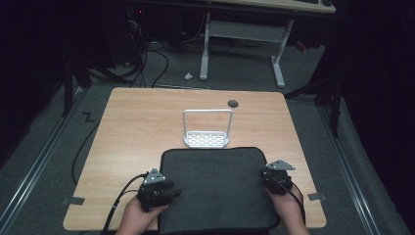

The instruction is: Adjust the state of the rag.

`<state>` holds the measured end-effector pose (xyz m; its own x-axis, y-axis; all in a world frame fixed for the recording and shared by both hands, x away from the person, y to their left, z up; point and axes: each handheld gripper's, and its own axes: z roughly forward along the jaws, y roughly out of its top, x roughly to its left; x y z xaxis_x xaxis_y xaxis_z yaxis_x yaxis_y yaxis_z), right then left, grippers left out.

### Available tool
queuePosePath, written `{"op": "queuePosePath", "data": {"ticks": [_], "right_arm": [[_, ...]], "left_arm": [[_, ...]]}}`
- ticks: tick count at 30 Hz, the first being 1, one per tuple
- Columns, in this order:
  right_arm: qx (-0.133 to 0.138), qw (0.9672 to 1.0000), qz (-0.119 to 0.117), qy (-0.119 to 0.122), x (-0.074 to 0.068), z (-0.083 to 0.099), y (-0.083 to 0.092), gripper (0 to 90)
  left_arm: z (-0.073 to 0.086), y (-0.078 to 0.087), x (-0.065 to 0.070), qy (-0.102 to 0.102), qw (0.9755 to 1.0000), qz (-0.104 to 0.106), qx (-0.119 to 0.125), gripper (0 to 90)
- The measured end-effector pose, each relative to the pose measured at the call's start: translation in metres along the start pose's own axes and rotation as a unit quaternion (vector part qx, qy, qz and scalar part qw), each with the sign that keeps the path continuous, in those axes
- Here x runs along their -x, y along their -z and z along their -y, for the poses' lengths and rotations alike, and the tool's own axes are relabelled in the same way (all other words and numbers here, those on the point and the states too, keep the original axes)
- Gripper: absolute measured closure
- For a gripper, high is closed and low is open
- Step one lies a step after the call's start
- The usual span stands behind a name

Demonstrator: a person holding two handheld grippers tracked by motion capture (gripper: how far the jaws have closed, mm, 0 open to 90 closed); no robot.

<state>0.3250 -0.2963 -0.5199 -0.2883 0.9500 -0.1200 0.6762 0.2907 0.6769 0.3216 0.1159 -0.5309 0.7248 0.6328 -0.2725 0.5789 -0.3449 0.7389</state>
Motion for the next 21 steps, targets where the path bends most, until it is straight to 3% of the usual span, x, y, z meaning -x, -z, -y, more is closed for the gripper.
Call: {"op": "queuePosePath", "data": {"ticks": [4, 8, 12, 18, 21], "right_arm": [[0.033, 0.9994, -0.013, -0.002, -0.007, -0.001, 0.014, 75.3], [0.057, 0.9981, -0.024, -0.001, -0.018, 0.001, 0.026, 68.9], [0.064, 0.9974, -0.035, -0.001, -0.024, 0.002, 0.032, 68.8], [0.063, 0.9969, -0.045, 0.012, -0.031, 0.004, 0.031, 67.1], [0.066, 0.9960, -0.055, 0.023, -0.036, 0.003, 0.032, 65.3]], "left_arm": [[-0.003, 0.012, -0.014, 0.013, 0.9994, -0.017, 0.029, 52.7], [-0.012, 0.018, -0.034, 0.024, 0.9970, -0.057, 0.047, 48.2], [-0.023, 0.011, -0.052, 0.013, 0.9946, -0.096, 0.036, 44.3], [-0.033, -0.007, -0.079, 0.055, 0.9917, -0.113, 0.026, 42.5], [-0.040, -0.015, -0.084, 0.057, 0.9911, -0.118, 0.027, 43.3]]}}
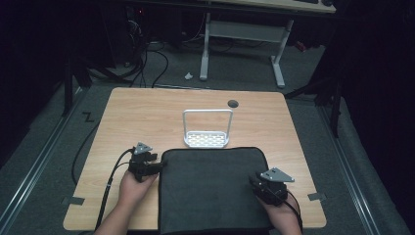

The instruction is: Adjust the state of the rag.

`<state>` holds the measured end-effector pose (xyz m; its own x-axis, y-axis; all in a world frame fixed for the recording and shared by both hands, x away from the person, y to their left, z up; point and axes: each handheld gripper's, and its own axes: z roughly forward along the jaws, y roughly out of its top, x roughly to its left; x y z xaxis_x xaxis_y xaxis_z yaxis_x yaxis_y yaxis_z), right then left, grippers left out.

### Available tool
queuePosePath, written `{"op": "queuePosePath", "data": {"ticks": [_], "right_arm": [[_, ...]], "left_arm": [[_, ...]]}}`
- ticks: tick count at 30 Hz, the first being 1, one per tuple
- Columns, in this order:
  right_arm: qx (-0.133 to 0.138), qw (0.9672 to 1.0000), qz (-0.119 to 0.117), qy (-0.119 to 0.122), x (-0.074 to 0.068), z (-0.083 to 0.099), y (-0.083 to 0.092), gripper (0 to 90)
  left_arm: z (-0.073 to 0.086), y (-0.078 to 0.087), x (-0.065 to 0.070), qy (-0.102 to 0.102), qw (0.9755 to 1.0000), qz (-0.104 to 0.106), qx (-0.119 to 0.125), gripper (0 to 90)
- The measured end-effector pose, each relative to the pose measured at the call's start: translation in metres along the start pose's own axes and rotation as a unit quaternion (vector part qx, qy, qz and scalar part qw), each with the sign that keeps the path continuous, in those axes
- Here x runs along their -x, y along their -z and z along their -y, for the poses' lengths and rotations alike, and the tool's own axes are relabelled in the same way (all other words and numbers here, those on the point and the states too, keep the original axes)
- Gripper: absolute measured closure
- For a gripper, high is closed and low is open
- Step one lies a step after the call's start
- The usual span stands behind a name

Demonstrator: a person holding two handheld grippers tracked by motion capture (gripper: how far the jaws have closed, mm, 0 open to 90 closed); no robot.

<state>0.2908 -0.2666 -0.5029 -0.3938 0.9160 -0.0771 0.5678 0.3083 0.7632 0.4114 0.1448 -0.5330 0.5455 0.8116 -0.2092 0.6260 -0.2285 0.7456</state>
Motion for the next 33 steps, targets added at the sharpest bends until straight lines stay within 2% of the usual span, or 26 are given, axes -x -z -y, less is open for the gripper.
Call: {"op": "queuePosePath", "data": {"ticks": [4, 8, 10, 11, 13, 15, 18, 20, 23, 24, 27, 33], "right_arm": [[0.007, 0.9998, -0.011, 0.013, -0.010, -0.003, 0.001, 64.1], [0.016, 0.9990, -0.026, 0.032, -0.025, -0.007, 0.003, 63.5], [0.019, 0.9982, -0.033, 0.046, -0.035, -0.009, 0.004, 63.1], [0.020, 0.9978, -0.037, 0.050, -0.039, -0.009, 0.005, 62.8], [0.022, 0.9968, -0.044, 0.063, -0.049, -0.011, 0.005, 61.9], [0.026, 0.9955, -0.053, 0.074, -0.057, -0.013, 0.006, 60.8], [0.031, 0.9941, -0.065, 0.081, -0.071, -0.017, 0.005, 58.7], [0.032, 0.9930, -0.079, 0.082, -0.081, -0.019, 0.003, 56.9], [0.035, 0.9901, -0.100, 0.093, -0.103, -0.021, 0.000, 53.8], [0.034, 0.9890, -0.104, 0.100, -0.111, -0.022, -0.002, 52.7], [0.026, 0.9850, -0.116, 0.125, -0.135, -0.024, -0.009, 52.0], [0.010, 0.9772, -0.149, 0.151, -0.174, -0.030, -0.025, 51.0]], "left_arm": [[-0.009, -0.011, 0.004, -0.011, 0.9998, -0.015, -0.005, 44.9], [-0.012, -0.016, 0.013, -0.048, 0.9973, -0.054, -0.013, 53.7], [-0.010, -0.017, 0.018, -0.060, 0.9961, -0.064, -0.010, 55.9], [-0.010, -0.017, 0.020, -0.059, 0.9961, -0.065, -0.008, 59.8], [-0.009, -0.017, 0.022, -0.055, 0.9964, -0.064, -0.005, 63.1], [-0.009, -0.018, 0.023, -0.058, 0.9966, -0.058, -0.004, 70.4], [-0.008, -0.018, 0.022, -0.058, 0.9973, -0.044, -0.002, 78.9], [-0.007, -0.016, 0.017, -0.042, 0.9988, -0.027, 0.001, 80.5], [-0.006, -0.015, 0.008, -0.003, 1.0000, 0.009, 0.003, 81.3], [-0.006, -0.015, 0.007, 0.002, 0.9999, 0.010, 0.004, 81.3], [-0.006, -0.015, 0.008, 0.001, 1.0000, 0.007, 0.004, 81.2], [-0.006, -0.014, 0.007, 0.008, 0.9999, 0.009, 0.005, 81.1]]}}
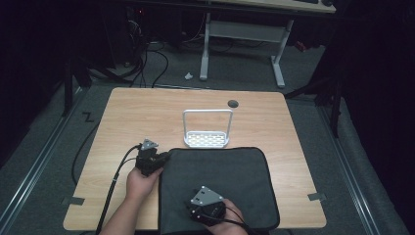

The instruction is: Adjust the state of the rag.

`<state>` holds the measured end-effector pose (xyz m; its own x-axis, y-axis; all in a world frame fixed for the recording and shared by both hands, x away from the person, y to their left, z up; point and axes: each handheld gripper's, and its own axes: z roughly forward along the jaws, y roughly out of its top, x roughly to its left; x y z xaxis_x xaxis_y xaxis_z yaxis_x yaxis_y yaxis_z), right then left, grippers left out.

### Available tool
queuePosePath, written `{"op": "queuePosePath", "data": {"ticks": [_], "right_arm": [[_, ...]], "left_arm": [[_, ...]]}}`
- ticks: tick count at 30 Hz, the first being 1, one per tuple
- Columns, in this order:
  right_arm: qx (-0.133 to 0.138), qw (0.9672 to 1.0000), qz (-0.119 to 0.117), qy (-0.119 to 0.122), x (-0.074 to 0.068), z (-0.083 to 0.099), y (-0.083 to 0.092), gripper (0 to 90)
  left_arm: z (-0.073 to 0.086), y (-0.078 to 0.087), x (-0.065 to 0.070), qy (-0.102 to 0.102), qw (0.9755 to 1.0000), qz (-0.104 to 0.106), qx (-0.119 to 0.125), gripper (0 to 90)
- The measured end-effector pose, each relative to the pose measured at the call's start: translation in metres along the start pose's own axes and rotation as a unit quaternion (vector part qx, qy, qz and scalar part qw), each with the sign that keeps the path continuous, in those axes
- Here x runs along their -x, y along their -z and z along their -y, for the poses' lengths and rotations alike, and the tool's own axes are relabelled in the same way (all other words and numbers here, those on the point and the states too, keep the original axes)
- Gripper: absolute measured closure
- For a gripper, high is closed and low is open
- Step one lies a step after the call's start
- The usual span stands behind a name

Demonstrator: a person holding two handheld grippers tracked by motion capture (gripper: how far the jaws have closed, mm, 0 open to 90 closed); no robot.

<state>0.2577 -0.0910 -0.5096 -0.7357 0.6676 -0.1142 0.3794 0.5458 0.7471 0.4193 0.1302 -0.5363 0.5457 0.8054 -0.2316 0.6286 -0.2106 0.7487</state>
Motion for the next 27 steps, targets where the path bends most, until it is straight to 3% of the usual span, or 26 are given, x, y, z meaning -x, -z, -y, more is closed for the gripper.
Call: {"op": "queuePosePath", "data": {"ticks": [6, 13, 20, 27], "right_arm": [[-0.007, 0.9991, -0.038, 0.020, -0.027, -0.016, -0.024, 50.3], [-0.006, 0.9977, -0.063, 0.023, -0.047, -0.032, -0.045, 48.8], [-0.030, 0.9973, -0.062, 0.027, -0.049, -0.033, -0.055, 52.2], [-0.031, 0.9980, -0.049, 0.027, -0.045, -0.024, -0.047, 71.0]], "left_arm": [[0.000, 0.000, -0.001, 0.002, 1.0000, 0.002, 0.000, 80.5], [0.000, 0.001, -0.001, 0.005, 1.0000, 0.005, 0.000, 80.3], [0.001, 0.001, -0.002, 0.007, 1.0000, 0.006, 0.001, 80.3], [0.001, 0.001, -0.002, 0.007, 1.0000, 0.006, 0.001, 80.2]]}}
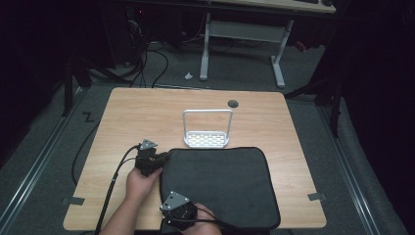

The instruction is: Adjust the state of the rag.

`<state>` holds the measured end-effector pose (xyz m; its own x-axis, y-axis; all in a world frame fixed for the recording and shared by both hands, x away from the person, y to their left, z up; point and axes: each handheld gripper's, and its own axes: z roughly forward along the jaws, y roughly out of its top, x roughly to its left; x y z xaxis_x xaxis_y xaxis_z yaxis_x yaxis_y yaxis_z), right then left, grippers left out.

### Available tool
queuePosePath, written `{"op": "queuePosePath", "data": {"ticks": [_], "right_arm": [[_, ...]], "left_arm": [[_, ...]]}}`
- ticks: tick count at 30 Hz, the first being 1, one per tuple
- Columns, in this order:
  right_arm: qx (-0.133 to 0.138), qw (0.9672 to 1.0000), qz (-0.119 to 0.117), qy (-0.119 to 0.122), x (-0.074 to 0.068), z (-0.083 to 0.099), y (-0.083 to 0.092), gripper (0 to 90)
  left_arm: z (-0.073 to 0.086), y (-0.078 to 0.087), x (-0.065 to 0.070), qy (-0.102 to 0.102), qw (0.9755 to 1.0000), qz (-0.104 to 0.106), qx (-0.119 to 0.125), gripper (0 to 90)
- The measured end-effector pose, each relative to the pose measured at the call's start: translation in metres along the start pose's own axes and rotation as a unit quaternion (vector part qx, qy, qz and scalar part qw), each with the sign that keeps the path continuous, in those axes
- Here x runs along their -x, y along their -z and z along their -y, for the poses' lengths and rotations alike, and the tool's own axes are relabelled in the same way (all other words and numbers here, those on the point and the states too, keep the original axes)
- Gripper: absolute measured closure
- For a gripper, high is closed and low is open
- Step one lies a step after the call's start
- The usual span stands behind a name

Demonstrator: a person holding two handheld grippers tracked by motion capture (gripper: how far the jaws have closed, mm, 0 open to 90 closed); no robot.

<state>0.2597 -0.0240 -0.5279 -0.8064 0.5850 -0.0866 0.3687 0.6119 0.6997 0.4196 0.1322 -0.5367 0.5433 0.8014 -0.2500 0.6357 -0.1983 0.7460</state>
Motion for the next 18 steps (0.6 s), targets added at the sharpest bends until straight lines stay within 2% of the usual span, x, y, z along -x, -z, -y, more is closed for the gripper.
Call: {"op": "queuePosePath", "data": {"ticks": [2, 3, 7, 13, 14, 16, 18], "right_arm": [[-0.003, 1.0000, 0.006, 0.007, 0.002, 0.002, 0.002, 79.9], [-0.001, 0.9999, 0.012, 0.012, 0.002, 0.003, 0.003, 81.3], [0.008, 0.9997, 0.015, 0.018, 0.005, 0.002, 0.010, 82.5], [0.049, 0.9986, 0.019, 0.005, 0.009, -0.005, 0.024, 82.4], [0.055, 0.9982, 0.021, 0.004, 0.010, -0.007, 0.026, 82.4], [0.068, 0.9974, 0.024, 0.002, 0.010, -0.011, 0.030, 82.4], [0.076, 0.9969, 0.023, 0.002, 0.008, -0.015, 0.032, 82.4]], "left_arm": [[0.000, 0.000, 0.000, 0.001, 1.0000, 0.000, 0.000, 80.2], [0.000, 0.000, 0.000, 0.001, 1.0000, 0.001, 0.000, 80.2], [0.000, 0.000, -0.002, 0.007, 1.0000, 0.006, -0.001, 80.2], [-0.002, 0.003, -0.006, 0.034, 0.9993, 0.019, 0.002, 81.4], [-0.002, 0.004, -0.007, 0.047, 0.9986, 0.022, 0.010, 81.5], [-0.001, 0.007, -0.010, 0.086, 0.9950, 0.040, 0.033, 82.1], [0.001, 0.009, -0.011, 0.099, 0.9931, 0.041, 0.046, 82.5]]}}
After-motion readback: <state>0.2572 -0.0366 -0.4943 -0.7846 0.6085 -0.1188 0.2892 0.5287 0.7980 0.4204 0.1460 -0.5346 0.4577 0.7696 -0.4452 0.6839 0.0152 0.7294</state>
